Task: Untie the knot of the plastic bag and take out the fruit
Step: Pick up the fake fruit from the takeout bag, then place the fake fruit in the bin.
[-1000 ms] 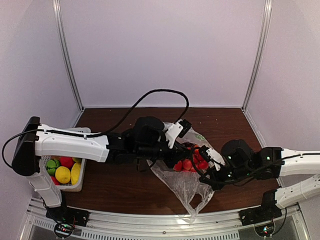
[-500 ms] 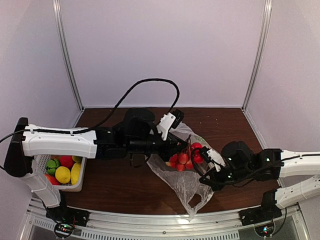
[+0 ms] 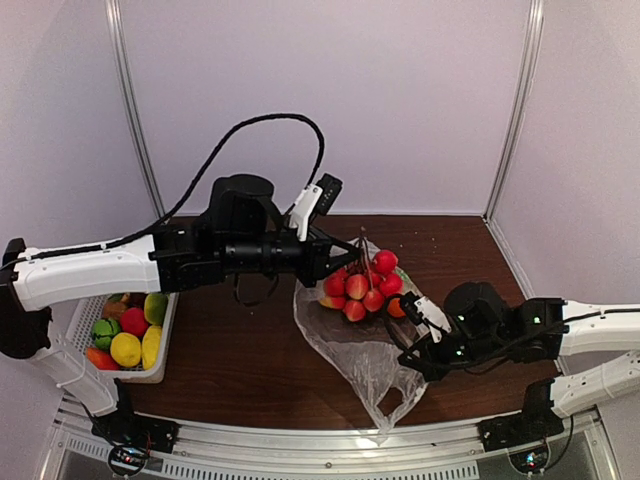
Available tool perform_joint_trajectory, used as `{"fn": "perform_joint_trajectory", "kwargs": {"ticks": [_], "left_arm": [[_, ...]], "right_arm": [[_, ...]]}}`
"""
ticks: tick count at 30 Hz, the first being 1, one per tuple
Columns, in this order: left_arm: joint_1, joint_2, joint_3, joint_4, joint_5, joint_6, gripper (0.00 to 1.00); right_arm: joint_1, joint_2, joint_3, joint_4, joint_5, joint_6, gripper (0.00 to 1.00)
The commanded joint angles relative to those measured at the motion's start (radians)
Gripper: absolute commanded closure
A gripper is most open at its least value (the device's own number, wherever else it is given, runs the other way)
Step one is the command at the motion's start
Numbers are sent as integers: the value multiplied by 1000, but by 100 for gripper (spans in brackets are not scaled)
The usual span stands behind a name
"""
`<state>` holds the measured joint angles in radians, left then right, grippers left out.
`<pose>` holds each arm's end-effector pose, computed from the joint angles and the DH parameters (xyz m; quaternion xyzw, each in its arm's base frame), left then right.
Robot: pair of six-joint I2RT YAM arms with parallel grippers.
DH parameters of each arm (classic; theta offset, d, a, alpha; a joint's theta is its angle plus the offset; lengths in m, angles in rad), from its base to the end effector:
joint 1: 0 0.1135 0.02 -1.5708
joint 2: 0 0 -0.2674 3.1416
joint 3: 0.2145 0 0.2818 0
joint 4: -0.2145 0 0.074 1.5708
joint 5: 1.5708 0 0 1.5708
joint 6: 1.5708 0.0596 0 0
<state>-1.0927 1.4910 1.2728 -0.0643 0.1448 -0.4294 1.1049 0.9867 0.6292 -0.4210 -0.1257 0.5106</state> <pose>0.1802 -0.3664 0.3419 0.3008 0.7399 -0.4550 0.3938 0.1039 0.2234 0.2029 -0.2928 0.8733 0.3184 0.2243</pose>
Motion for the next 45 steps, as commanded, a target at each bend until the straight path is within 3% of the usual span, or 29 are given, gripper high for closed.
{"fn": "perform_joint_trajectory", "kwargs": {"ticks": [1, 7, 19, 27, 36, 45], "left_arm": [[15, -59, 72, -2, 46, -8, 100], [58, -103, 103, -55, 28, -16, 100], [265, -285, 58, -246, -74, -8, 100], [502, -419, -24, -383, -105, 30, 100], [849, -500, -184, -414, 0, 70, 100], [1079, -625, -257, -510, -192, 96, 100]], "right_arm": [[5, 8, -14, 25, 19, 20, 100], [4, 17, -4, 24, 25, 17, 100], [1, 41, 8, 30, 28, 8, 100], [-1, 52, 26, 19, 30, -5, 100], [-4, 58, 32, 11, 35, -6, 100], [-5, 54, 29, 11, 44, -5, 100]]}}
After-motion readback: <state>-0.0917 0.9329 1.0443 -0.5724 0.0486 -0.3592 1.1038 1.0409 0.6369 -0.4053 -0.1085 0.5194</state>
